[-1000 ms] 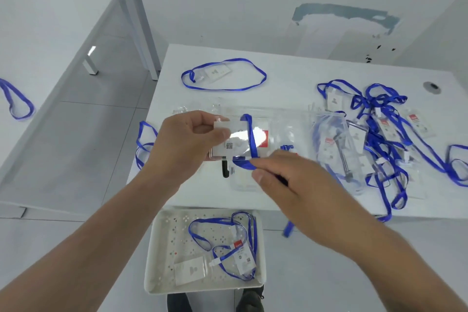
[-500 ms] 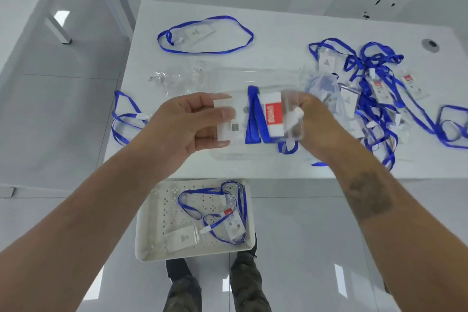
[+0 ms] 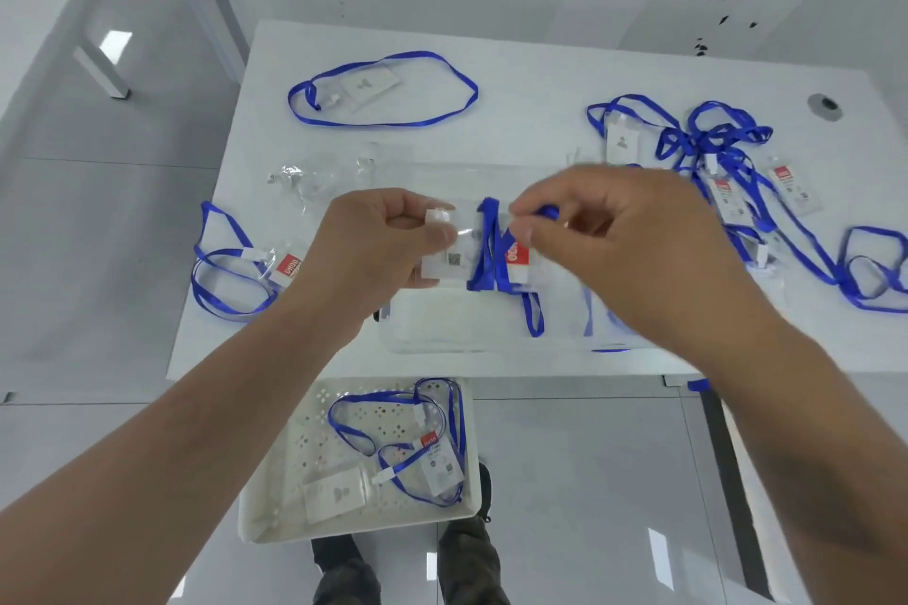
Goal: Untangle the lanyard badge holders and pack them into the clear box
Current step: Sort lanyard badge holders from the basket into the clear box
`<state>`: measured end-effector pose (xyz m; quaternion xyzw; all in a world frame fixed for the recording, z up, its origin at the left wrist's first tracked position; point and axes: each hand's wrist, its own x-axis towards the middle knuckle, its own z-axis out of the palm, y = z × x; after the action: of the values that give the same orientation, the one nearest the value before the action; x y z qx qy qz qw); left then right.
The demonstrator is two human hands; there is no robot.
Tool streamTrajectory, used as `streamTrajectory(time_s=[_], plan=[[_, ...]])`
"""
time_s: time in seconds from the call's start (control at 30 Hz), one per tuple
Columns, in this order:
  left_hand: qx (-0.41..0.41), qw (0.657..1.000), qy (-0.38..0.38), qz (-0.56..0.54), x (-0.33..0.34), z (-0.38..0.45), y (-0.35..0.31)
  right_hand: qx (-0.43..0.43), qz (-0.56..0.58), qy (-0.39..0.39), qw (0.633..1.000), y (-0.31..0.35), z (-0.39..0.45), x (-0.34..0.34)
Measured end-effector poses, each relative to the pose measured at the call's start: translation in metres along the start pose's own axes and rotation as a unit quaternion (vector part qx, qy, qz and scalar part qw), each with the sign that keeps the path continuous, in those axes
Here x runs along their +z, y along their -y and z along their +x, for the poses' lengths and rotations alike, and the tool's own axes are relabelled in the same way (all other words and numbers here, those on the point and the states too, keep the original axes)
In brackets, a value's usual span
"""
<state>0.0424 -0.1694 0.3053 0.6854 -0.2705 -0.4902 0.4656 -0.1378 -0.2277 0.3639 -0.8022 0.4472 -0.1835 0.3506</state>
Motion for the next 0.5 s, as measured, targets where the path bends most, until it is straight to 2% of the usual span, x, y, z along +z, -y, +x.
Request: streamTrajectory(time_s=[0.17, 0.3, 0.5], plan=[[-0.023, 0.998, 0.057, -0.013, 0.012, 0.001, -0.006, 0.066, 0.098, -0.034, 0.992, -0.033, 0.03, 0.001], [-0.045, 0.996, 0.068, -0.021, 0.018, 0.006, -0.008, 0.098, 0.108, -0.049, 0.988, -0.055, 0.039, 0.004], [-0.082, 0.994, 0.058, -0.042, 0.028, 0.014, -0.003, 0.191, 0.116, 0.03, 0.974, -0.075, 0.053, 0.001]])
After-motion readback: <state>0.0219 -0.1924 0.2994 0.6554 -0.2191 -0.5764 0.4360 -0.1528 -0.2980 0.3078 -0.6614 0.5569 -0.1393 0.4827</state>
